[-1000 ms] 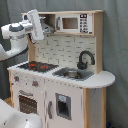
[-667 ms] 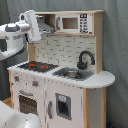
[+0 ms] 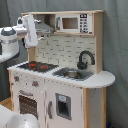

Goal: Play with the kitchen

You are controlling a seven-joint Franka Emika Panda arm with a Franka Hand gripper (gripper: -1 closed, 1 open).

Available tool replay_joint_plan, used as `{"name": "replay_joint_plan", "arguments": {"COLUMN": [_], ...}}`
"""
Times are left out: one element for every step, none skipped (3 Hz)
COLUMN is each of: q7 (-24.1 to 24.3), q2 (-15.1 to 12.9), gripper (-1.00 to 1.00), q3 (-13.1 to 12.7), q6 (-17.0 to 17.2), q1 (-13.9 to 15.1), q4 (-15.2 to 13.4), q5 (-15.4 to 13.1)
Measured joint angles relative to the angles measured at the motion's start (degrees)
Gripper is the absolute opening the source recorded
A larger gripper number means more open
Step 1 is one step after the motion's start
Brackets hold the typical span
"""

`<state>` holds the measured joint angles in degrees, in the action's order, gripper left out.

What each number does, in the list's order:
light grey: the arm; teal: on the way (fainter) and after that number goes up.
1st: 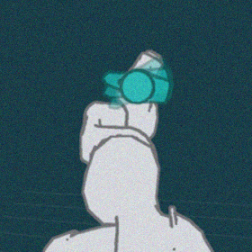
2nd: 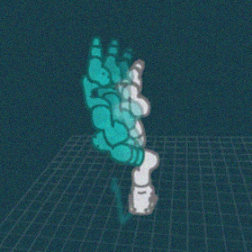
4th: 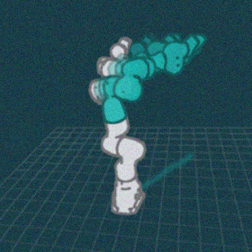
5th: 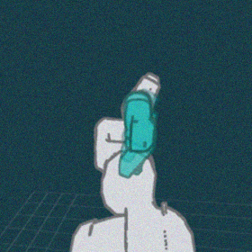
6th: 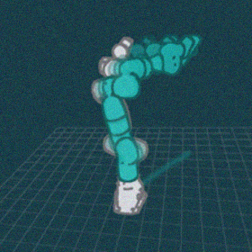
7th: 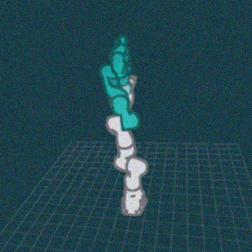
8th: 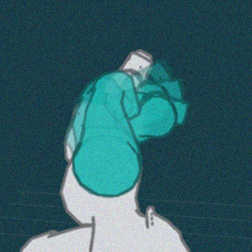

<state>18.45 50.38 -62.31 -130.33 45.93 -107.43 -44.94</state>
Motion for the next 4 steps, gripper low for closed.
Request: {"name": "replay_joint_plan", "arguments": {"q7": [0.34, 0.62, -1.25, -1.3], "q2": [0.26, 0.2, 0.55, 1.49], "gripper": [1.0, 1.0, 1.0, 1.0], "q3": [0.45, 1.31, 0.01, -3.16], "q6": [2.85, 4.85, 7.96, 11.71], "q1": [-3.9, -7.54, -11.33, -13.81], "q4": [-3.97, -8.55, -11.26, -12.72], "q5": [0.23, 1.2, 1.76, 1.67]}}
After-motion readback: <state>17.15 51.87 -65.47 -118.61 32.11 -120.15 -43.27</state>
